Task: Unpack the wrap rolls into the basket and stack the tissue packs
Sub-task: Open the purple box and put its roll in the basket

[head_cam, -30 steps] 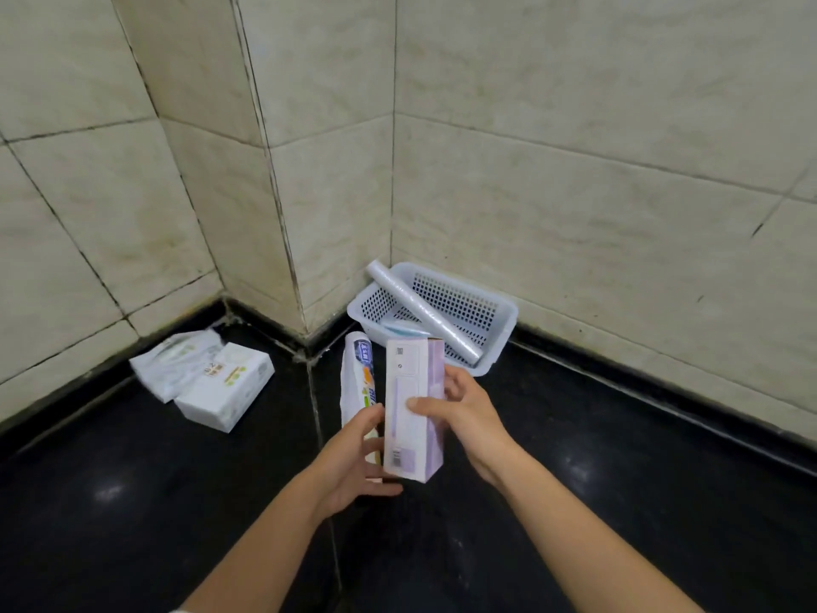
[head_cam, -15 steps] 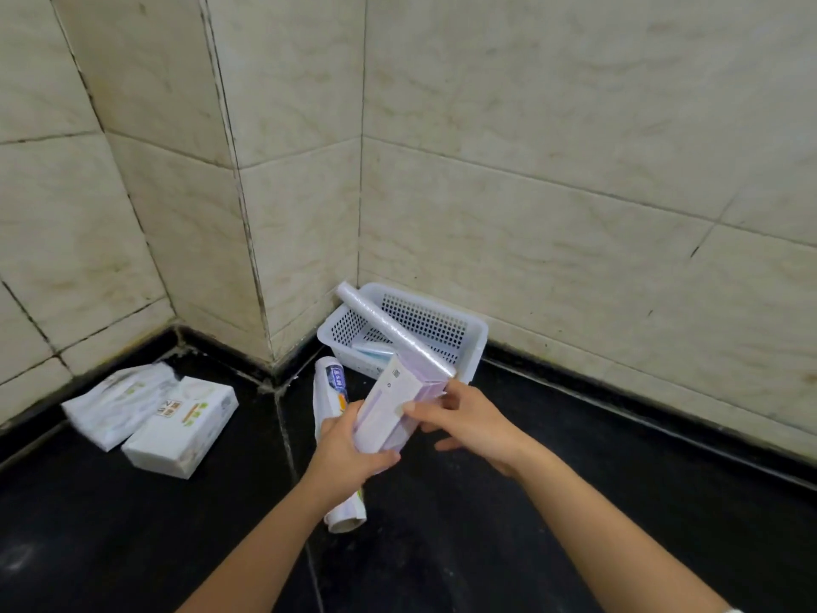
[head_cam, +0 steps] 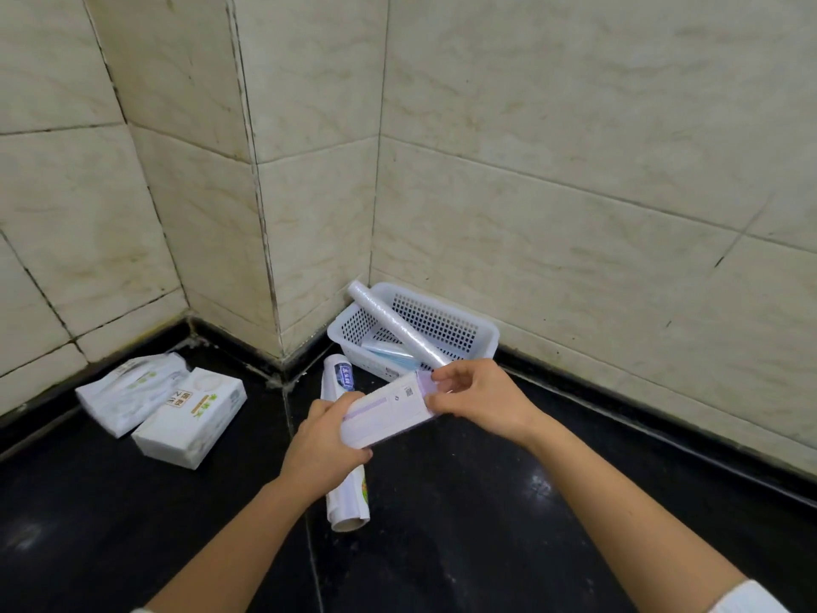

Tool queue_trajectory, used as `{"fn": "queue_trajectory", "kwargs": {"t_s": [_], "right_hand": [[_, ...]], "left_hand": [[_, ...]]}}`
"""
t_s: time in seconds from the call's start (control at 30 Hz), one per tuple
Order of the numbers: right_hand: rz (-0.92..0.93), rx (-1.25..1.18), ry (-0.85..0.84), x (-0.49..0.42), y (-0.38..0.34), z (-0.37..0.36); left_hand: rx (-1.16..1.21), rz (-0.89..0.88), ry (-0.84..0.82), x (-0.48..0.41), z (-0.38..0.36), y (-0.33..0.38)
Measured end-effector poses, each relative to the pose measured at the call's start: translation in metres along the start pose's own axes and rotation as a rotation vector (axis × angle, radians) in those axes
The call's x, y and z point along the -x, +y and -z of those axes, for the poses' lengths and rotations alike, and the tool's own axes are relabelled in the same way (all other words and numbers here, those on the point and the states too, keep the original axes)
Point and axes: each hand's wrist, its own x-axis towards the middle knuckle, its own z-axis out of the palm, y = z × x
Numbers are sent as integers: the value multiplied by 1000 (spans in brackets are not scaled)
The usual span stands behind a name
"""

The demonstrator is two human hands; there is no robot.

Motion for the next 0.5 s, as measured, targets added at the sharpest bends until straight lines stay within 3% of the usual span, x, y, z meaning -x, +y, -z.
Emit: {"fn": "queue_trajectory", "kwargs": {"t_s": [0.1, 0.23, 0.3, 0.37, 0.43, 0.5], "right_hand": [[45, 56, 64, 2, -1, -3], [50, -271, 120, 2, 3, 4], [48, -290, 128, 3, 5, 6], [96, -119, 270, 6, 8, 5], [270, 155, 415, 10, 9, 5], [459, 267, 414, 13, 9, 3]], "left_hand": [[-27, -7, 11, 0, 5, 5], [96, 1, 10, 1, 8, 5], [138, -12, -1, 3, 9, 6], [165, -20, -12, 5, 9, 7], [163, -21, -5, 6, 8, 10], [157, -27, 3, 6, 7, 13]]}}
